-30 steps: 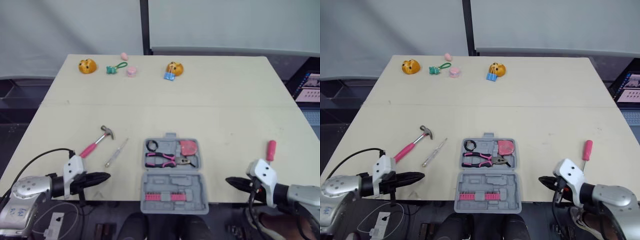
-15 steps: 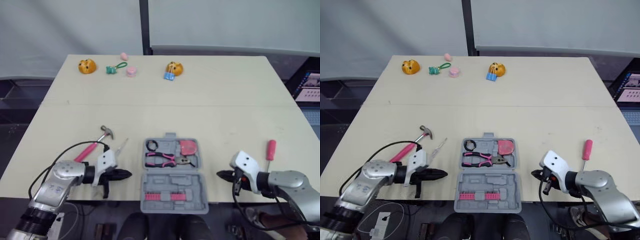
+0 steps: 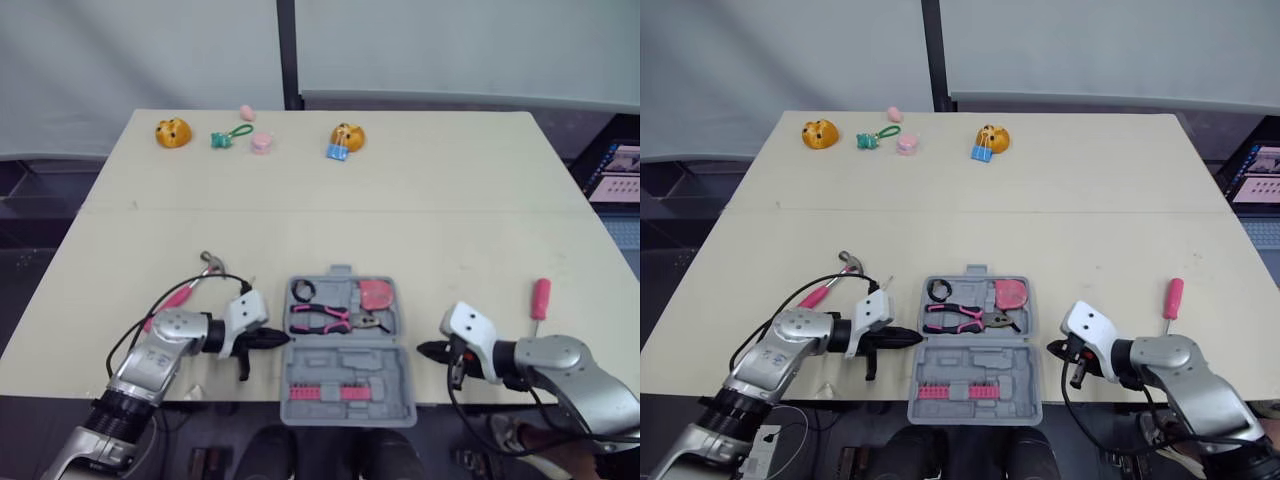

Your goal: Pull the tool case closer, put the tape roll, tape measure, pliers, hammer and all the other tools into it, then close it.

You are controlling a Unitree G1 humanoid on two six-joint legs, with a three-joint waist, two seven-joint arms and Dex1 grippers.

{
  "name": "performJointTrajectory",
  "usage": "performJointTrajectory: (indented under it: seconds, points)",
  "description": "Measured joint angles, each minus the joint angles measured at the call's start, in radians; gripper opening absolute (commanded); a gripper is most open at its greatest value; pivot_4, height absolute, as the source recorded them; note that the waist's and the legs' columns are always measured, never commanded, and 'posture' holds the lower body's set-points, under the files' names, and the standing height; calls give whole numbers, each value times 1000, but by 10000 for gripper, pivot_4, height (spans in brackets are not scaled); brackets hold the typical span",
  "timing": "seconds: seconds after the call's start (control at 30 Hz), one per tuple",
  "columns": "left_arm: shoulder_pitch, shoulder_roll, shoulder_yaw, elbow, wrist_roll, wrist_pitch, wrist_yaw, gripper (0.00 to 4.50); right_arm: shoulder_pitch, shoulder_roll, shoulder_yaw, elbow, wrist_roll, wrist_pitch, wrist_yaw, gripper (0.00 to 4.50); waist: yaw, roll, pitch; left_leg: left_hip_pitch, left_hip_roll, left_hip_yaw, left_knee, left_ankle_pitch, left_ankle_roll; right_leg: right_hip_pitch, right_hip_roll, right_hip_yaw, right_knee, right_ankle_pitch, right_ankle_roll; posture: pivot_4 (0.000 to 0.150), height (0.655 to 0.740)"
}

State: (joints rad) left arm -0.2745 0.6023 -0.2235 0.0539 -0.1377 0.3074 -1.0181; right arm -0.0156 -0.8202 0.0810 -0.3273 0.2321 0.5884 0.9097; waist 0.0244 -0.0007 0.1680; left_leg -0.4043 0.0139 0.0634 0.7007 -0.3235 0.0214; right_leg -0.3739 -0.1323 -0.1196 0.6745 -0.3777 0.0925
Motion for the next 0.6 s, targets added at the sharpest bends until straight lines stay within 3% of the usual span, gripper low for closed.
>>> performJointTrajectory:
  seconds: [0.6]
  points:
    - [-16,-29,-23,1,22,19,4,422,-95,90,99,84,-68,-3,-31,0,1,0,0,0,0,0,1,0,0,0,0,0,2,0,0,1500,6677]
